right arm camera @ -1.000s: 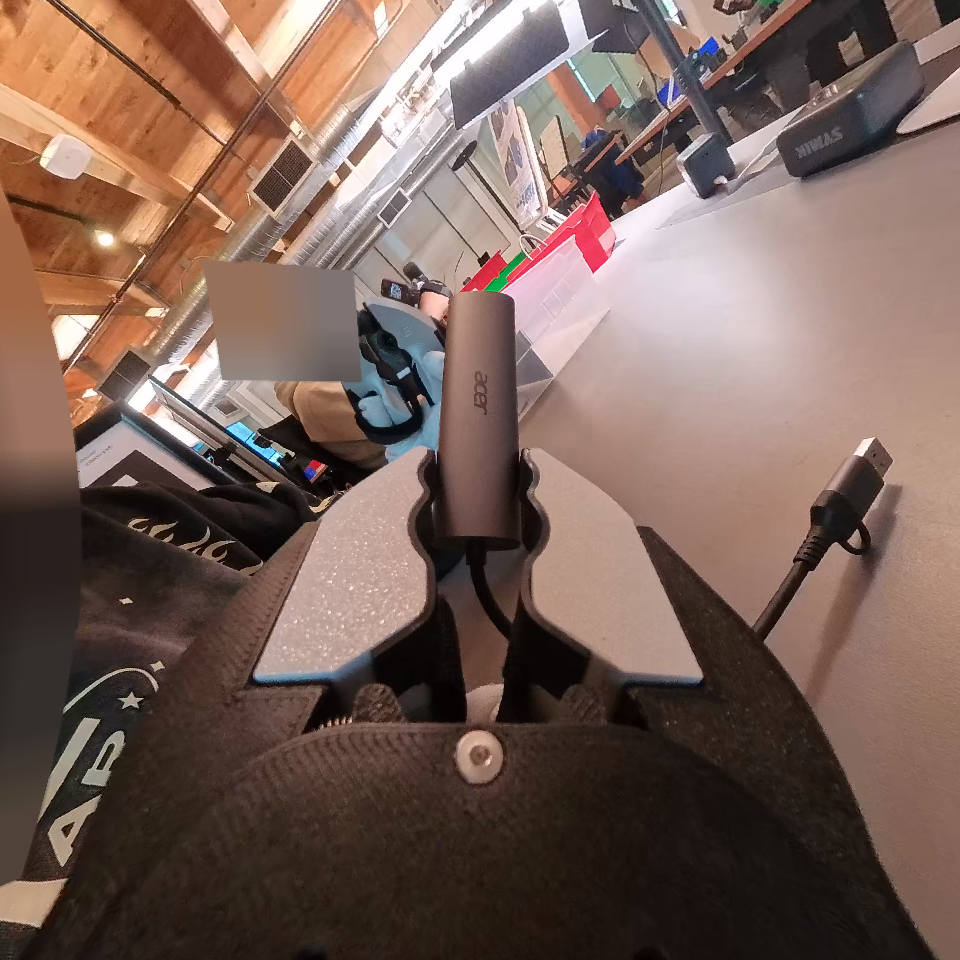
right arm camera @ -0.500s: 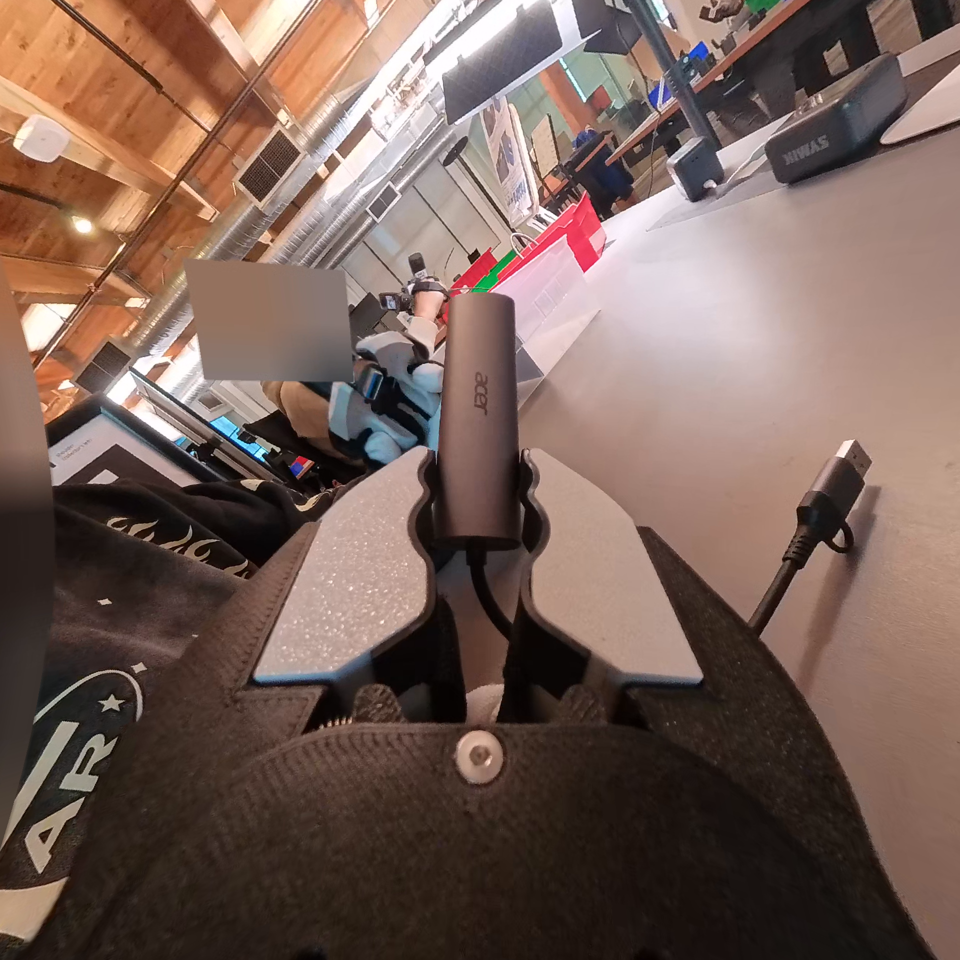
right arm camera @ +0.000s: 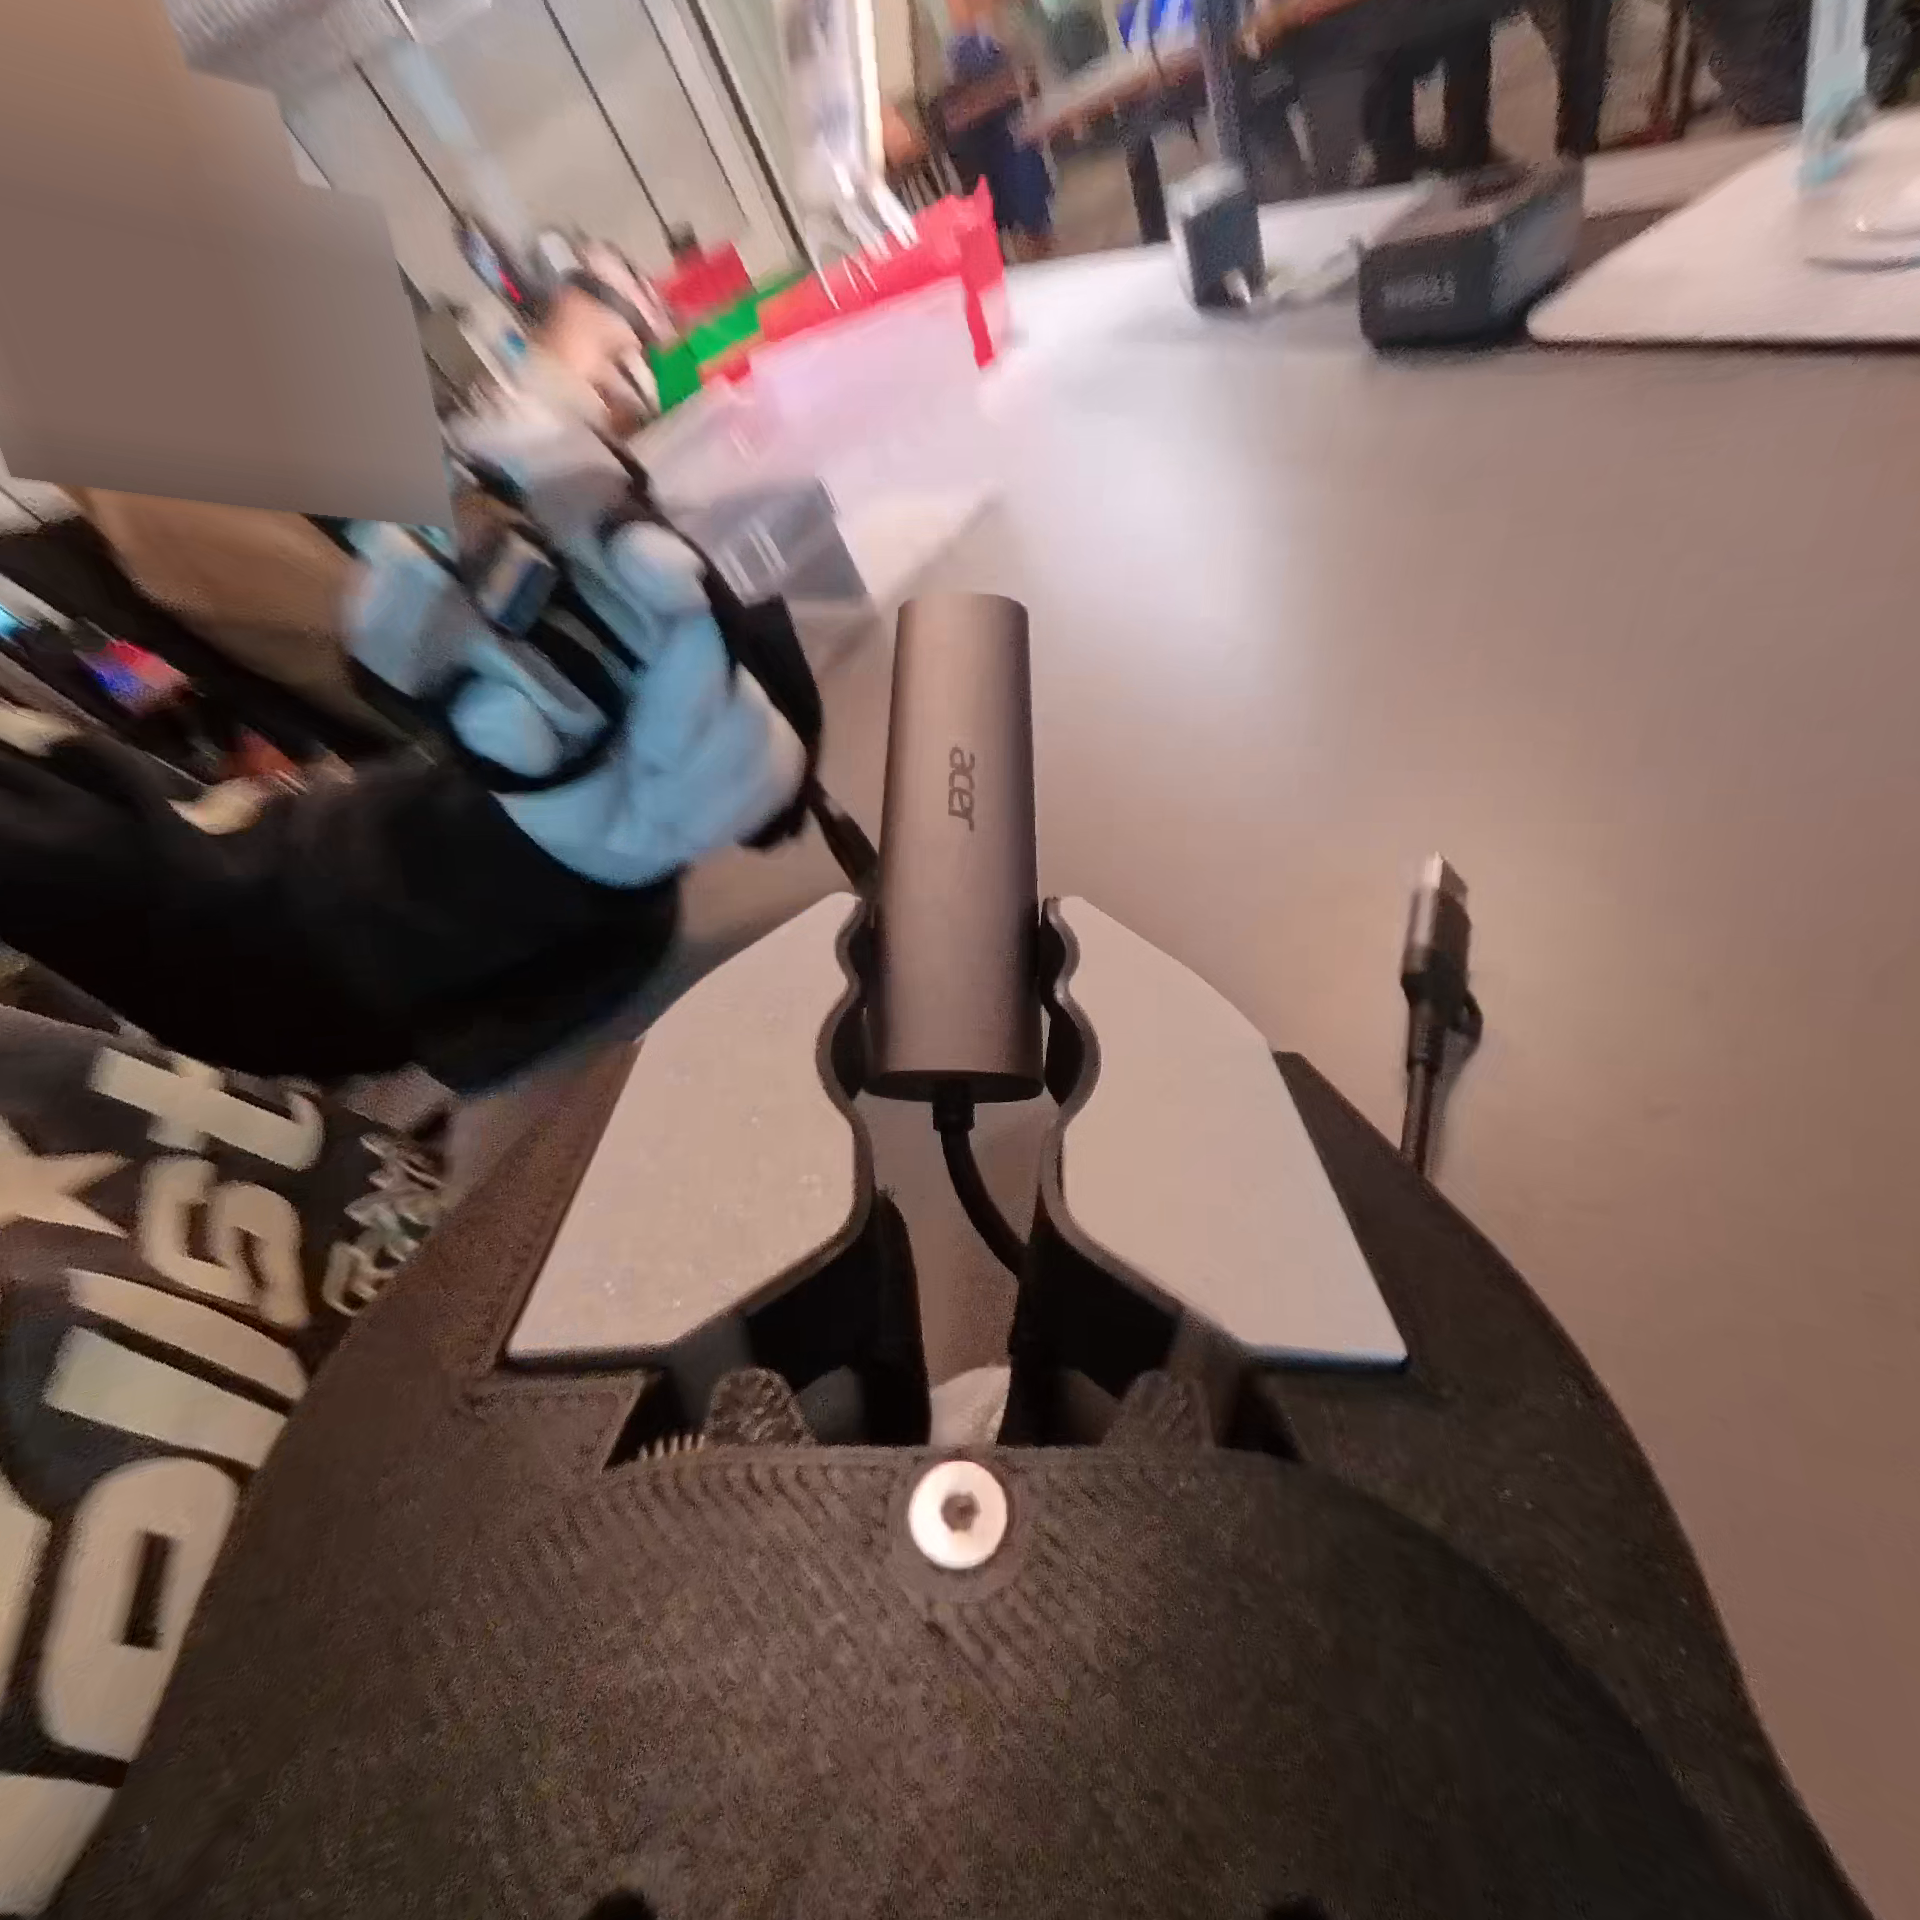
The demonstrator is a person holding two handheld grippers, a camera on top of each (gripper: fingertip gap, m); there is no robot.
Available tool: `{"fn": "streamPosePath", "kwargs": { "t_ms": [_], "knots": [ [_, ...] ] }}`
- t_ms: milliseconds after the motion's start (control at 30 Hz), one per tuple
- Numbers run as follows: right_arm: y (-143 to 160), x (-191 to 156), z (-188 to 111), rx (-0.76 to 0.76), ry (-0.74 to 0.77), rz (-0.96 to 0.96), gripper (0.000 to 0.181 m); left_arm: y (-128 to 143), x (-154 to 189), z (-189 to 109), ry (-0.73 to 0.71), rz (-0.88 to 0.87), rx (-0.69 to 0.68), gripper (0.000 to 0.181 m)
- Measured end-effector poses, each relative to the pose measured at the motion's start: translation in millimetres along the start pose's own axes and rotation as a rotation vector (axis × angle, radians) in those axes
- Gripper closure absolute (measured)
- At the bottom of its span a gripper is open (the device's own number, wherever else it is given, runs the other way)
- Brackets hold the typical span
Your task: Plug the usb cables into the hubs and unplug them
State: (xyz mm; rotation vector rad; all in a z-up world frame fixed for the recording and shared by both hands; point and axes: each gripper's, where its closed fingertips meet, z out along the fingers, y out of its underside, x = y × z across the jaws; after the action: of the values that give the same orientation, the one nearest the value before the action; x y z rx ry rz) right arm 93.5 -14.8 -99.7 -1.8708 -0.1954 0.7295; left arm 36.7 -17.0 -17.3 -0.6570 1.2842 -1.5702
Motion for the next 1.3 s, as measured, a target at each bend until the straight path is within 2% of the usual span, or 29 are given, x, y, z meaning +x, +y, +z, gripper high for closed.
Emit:
{"fn": "streamPosePath", "kwargs": {
  "t_ms": [100,133,200,267,300,400,500,633,700,767,867,933,967,1033,1100,1167,1300],
  "knots": [
    [31,1,12,-0.203,0.017,-0.037,0.150,2,14,3,0.072,0.046,-0.011,0.166],
    [29,-5,14,-0.193,-0.016,-0.043,0.150,1,18,4,0.092,0.051,-0.007,0.166],
    [1,-26,9,-0.007,-0.148,-0.017,0.139,-1,21,3,0.112,0.054,0.001,0.166],
    [-30,-56,-9,0.197,-0.391,0.066,0.138,-2,25,3,0.140,0.063,0.012,0.166],
    [-38,-68,-17,0.253,-0.505,0.131,0.142,-1,28,3,0.157,0.072,0.008,0.166],
    [-29,-85,-12,0.161,-0.657,0.268,0.137,5,34,6,0.172,0.118,-0.024,0.166],
    [-24,-102,-8,0.126,-0.723,0.246,0.153,13,39,9,0.187,0.151,-0.058,0.166],
    [-23,-99,-4,0.139,-0.658,0.182,0.171,17,42,10,0.197,0.167,-0.081,0.166],
    [-24,-95,-4,0.170,-0.565,0.018,0.171,18,40,10,0.196,0.105,-0.094,0.164],
    [-26,-90,-2,0.217,-0.378,-0.289,0.172,17,39,10,0.226,-0.031,-0.093,0.154],
    [-30,-91,-5,0.319,-0.013,-1.012,0.172,12,40,9,0.313,-0.308,-0.067,0.143],
    [-24,-91,-1,0.306,0.207,-1.434,0.172,9,42,8,0.368,-0.444,-0.061,0.141],
    [-23,-90,1,0.296,0.295,-1.562,0.172,11,41,7,0.379,-0.486,-0.070,0.141],
    [-25,-94,0,0.308,0.373,-1.678,0.172,9,43,6,0.416,-0.523,-0.073,0.147],
    [-34,-98,-8,0.377,0.425,-1.694,0.172,10,47,5,0.439,-0.515,-0.095,0.152],
    [-35,-102,-11,0.406,0.397,-1.683,0.172,11,50,5,0.452,-0.503,-0.109,0.155],
    [-25,-102,-4,0.348,0.374,-1.743,0.172,13,55,5,0.488,-0.545,-0.129,0.158]
  ]
}}
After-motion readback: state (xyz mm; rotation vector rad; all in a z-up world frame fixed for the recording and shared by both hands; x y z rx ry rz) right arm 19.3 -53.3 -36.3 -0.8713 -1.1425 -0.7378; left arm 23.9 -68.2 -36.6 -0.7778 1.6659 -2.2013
